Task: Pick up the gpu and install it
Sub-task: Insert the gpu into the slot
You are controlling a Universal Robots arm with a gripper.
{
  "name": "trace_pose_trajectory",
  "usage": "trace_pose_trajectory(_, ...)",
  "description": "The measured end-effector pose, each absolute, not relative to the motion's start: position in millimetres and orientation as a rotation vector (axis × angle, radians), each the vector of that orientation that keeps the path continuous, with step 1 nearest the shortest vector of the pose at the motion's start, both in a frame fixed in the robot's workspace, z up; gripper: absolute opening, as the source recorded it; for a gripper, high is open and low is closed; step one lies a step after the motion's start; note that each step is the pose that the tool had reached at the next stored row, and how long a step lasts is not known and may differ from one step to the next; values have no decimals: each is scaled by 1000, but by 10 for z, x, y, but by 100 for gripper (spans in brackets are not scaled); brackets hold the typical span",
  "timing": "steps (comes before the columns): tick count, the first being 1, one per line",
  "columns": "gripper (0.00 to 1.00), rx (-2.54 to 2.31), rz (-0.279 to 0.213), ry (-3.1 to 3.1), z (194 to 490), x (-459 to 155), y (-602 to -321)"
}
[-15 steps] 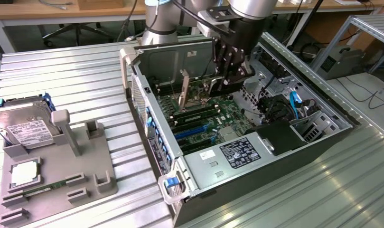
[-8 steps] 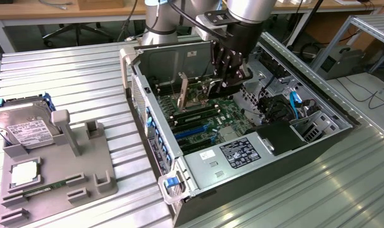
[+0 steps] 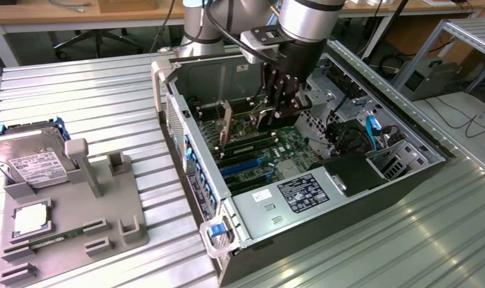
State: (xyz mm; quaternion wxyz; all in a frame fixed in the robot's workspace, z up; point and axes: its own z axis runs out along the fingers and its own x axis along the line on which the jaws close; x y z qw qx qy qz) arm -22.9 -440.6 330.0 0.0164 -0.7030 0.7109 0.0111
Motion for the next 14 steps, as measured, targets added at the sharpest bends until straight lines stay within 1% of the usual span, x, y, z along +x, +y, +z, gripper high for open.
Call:
trace_pose_trajectory(5, 27, -2187, 33, 2211, 3224, -251, -4406)
trace_pose_trajectory(14, 27, -2187, 32, 2212, 3172, -285, -4406)
